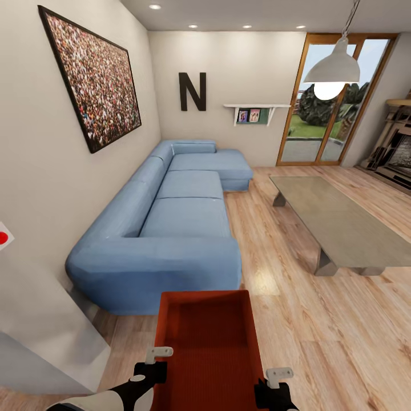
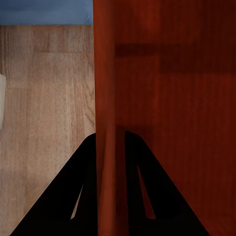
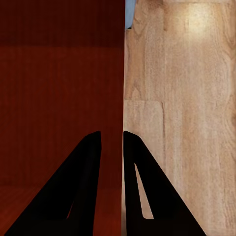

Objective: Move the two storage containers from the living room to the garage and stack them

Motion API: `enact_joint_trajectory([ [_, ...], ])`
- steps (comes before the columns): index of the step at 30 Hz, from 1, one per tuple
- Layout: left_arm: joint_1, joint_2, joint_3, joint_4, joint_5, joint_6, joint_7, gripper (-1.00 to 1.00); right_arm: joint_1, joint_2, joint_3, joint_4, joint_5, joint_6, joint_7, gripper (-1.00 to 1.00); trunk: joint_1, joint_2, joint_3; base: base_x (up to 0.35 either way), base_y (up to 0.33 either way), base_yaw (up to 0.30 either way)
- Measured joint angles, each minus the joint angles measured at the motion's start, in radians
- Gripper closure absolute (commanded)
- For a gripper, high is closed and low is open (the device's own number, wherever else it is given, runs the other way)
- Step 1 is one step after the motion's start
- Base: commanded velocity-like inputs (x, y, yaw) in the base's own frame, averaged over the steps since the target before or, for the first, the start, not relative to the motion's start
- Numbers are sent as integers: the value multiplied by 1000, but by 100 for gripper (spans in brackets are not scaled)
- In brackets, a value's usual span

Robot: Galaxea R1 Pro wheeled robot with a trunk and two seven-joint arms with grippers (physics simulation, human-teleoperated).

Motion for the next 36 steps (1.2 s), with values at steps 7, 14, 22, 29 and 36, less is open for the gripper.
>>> enact_joint_trajectory([
  [7,0,-1,0,1,0,0,2,100,0,-1,-1,0,0,1,2,100,0,0,0,0,0,0],
  [14,0,1,0,0,4,-2,-3,100,0,0,-4,-2,4,2,4,100,0,0,0,0,0,0],
  [22,0,1,1,3,3,-2,-3,100,-1,1,-3,0,4,2,4,100,0,0,0,0,0,39],
  [29,0,2,2,3,2,-2,-4,100,-1,1,-3,1,5,2,4,100,0,0,0,0,0,282],
  [36,0,2,3,3,1,-2,-4,100,-1,1,-3,1,5,2,4,100,0,0,0,0,0,298],
])
